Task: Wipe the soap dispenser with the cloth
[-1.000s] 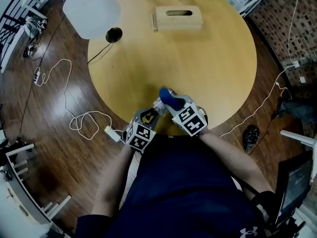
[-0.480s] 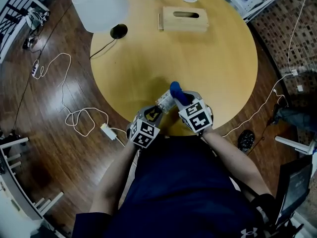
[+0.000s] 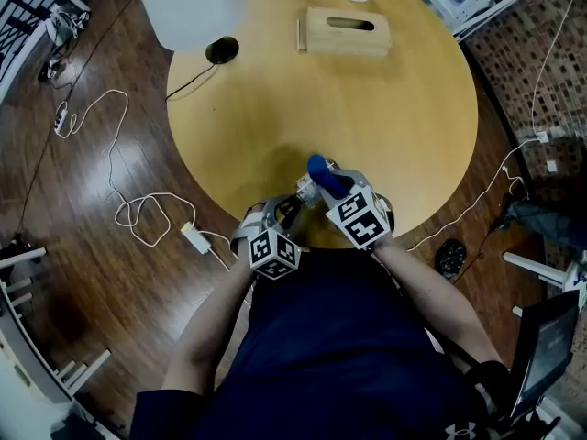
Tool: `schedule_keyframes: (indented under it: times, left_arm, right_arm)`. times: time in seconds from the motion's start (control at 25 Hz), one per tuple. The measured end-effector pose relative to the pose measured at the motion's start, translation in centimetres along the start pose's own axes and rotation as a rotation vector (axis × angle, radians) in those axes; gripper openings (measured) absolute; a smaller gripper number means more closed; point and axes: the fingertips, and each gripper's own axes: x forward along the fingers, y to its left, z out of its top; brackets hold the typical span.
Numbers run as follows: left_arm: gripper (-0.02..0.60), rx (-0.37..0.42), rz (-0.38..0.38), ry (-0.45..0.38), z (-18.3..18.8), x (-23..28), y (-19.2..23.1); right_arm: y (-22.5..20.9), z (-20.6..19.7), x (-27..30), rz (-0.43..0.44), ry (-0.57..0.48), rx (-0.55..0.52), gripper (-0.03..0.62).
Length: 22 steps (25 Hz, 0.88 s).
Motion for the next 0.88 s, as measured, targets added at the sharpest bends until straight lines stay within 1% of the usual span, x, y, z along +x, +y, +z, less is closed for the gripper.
schedule_keyframes:
  times: [0.04, 0.08, 0.12, 0.16, 0.24, 0.28, 0.32, 0.36, 0.4, 0.52, 0.6, 0.68, 0.72, 0.8, 0.88]
  left_arm:
    - [0.132, 0.029, 0.008, -0.001, 0.0, -0.1, -0.2]
    - [0.133, 0.029, 0.004, -0.006, 0.2, -0.2, -0.5]
    - [0.133, -0.004, -0.013, -0.017, 0.4, -0.3, -0.7]
    - [0.134, -0.066, -0.037, -0.030, 0.6, -0.5, -0.9]
    - [0.150, -0.227, -0.091, -0.056, 1.0, -0.6, -1.1]
    - [0.150, -0.301, -0.115, -0.064, 1.2, -0.5, -1.0]
    - [0.149, -0.357, -0.137, -0.065, 1.3, -0.3, -1.0]
    - [0.136, -0.388, -0.154, -0.062, 1.3, -0.1, -0.9]
    - [0.133, -0.396, -0.166, -0.056, 1.3, 0.0, -0.9]
    - [0.132, -0.359, -0.171, -0.043, 1.3, -0.1, -1.0]
    - [0.130, -0.329, -0.157, -0.038, 1.4, -0.1, -1.3]
    - [0.130, -0.283, -0.138, -0.028, 1.5, -0.1, -1.5]
    - [0.130, -0.249, -0.124, -0.020, 1.5, -0.2, -1.5]
    - [0.130, -0.175, -0.096, -0.003, 1.5, -0.2, -1.4]
    - [0.130, -0.120, -0.082, 0.012, 1.4, -0.1, -1.2]
  right_arm:
    - [-0.9, -1.0, -0.4, -0.011, 0.008, 0.051, 0.094]
    - [-1.5, -2.0, -0.7, -0.017, 0.019, 0.090, 0.094]
    - [-1.8, -3.1, -1.0, -0.018, 0.032, 0.114, 0.094]
    - [-2.0, -4.2, -1.1, -0.018, 0.046, 0.127, 0.094]
    - [-1.9, -5.4, -1.5, -0.020, 0.064, 0.147, 0.094]
    - [-1.8, -5.4, -1.7, -0.022, 0.065, 0.156, 0.094]
    - [-1.5, -5.0, -1.9, -0.020, 0.060, 0.157, 0.094]
    - [-1.1, -4.2, -2.0, -0.009, 0.047, 0.144, 0.094]
    - [-0.3, -3.0, -1.9, 0.013, 0.026, 0.121, 0.094]
    - [3.7, 0.9, -0.7, 0.114, -0.027, 0.033, 0.094]
    - [5.5, 1.7, 0.0, 0.150, -0.015, -0.029, 0.094]
    - [5.6, 1.2, 0.2, 0.139, -0.002, -0.068, 0.094]
    - [5.2, 0.7, 0.0, 0.124, -0.003, -0.069, 0.094]
    - [3.5, -0.4, -0.5, 0.081, -0.009, -0.032, 0.094]
    - [1.0, -1.9, -0.9, 0.033, -0.016, 0.048, 0.094]
